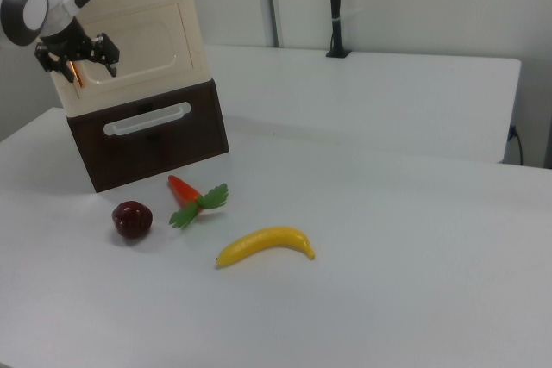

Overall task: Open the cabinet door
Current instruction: 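Raise the gripper and move it toward the cabinet door's edge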

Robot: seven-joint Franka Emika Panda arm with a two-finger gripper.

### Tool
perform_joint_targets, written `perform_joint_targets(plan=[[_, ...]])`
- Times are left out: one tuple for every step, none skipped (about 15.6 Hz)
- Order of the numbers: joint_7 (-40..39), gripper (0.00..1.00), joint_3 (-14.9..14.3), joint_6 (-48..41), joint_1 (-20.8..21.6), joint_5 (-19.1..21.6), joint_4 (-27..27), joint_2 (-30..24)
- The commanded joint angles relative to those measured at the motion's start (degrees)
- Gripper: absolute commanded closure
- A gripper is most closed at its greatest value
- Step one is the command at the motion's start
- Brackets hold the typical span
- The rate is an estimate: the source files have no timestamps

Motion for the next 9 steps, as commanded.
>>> perform_joint_targets(plan=[[-5.6,0.08,1.7,1.7,0.2,0.5,1.4,1.2],[-5.4,0.09,2.0,2.9,0.2,0.5,1.4,1.3],[-5.4,0.13,2.4,3.8,0.2,0.5,1.4,1.4],[-5.2,0.18,2.8,4.4,0.2,0.5,1.4,1.4],[-4.8,0.20,2.9,5.0,0.2,0.5,1.4,1.7],[-4.7,0.20,3.1,5.3,0.2,0.5,1.5,1.8],[-4.6,0.23,3.6,5.3,0.2,0.5,1.5,1.8],[-4.6,0.27,4.1,5.3,0.2,0.5,1.5,1.8],[-4.6,0.31,4.2,5.3,0.2,0.5,1.5,1.8]])
